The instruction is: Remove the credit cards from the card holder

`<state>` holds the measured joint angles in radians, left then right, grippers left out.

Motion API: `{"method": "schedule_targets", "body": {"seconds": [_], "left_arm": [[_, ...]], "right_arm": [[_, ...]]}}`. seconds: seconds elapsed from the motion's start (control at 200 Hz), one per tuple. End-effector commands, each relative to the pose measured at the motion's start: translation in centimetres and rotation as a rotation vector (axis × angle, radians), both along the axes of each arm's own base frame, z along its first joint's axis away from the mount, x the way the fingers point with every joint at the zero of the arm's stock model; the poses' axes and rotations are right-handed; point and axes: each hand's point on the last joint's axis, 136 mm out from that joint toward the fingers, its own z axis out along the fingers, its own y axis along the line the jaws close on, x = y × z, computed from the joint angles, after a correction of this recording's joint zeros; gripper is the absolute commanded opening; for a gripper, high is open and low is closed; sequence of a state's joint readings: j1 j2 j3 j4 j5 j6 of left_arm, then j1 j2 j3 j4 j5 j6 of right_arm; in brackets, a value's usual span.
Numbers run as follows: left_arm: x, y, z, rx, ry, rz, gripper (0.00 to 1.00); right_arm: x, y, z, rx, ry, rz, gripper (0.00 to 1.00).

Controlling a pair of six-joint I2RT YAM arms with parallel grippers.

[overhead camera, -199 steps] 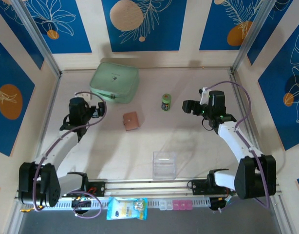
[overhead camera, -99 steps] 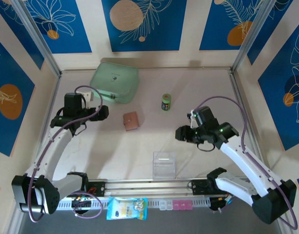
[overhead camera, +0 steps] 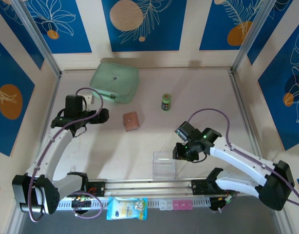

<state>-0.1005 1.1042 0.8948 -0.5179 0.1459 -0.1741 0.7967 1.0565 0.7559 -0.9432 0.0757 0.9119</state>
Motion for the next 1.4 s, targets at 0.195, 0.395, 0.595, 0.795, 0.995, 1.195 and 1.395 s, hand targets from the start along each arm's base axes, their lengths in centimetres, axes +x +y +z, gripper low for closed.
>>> {"method": "schedule_targets", "body": {"seconds": [0.195,0.395,0.595,0.795,0.995,1.195,1.395], "left_arm": [[-0.6,-0.1,-0.3,0.010,0.013,-0.024,1.00],[-0.6,-0.1,-0.2,0.010,0.010,-0.026,1.00],[-0.6,-0.2,-0.3,0.005,0.012,-0.029,1.00],[-0.6,-0.4,-0.4,-0.002,0.015,-0.036,1.00],[-0.7,-0.6,-0.6,-0.011,0.023,-0.043,1.00],[-0.6,-0.6,-0.7,-0.012,0.025,-0.043,1.00],[-0.6,-0.6,-0.7,-0.008,0.026,-0.044,1.00]], "right_arm": [[1.1,1.4,-1.5,-0.028,0.003,-0.036,0.29],[1.4,1.2,-2.3,-0.059,0.004,-0.034,0.26],[1.6,1.3,-3.1,-0.076,0.011,-0.024,0.23],[1.6,1.1,-3.8,-0.099,0.019,-0.011,0.17],[1.7,0.9,-3.7,-0.119,0.012,-0.004,0.10],[2.7,1.0,-2.5,-0.122,-0.010,0.001,0.03],[6.2,1.2,-0.6,-0.114,-0.053,0.007,0.00]]}}
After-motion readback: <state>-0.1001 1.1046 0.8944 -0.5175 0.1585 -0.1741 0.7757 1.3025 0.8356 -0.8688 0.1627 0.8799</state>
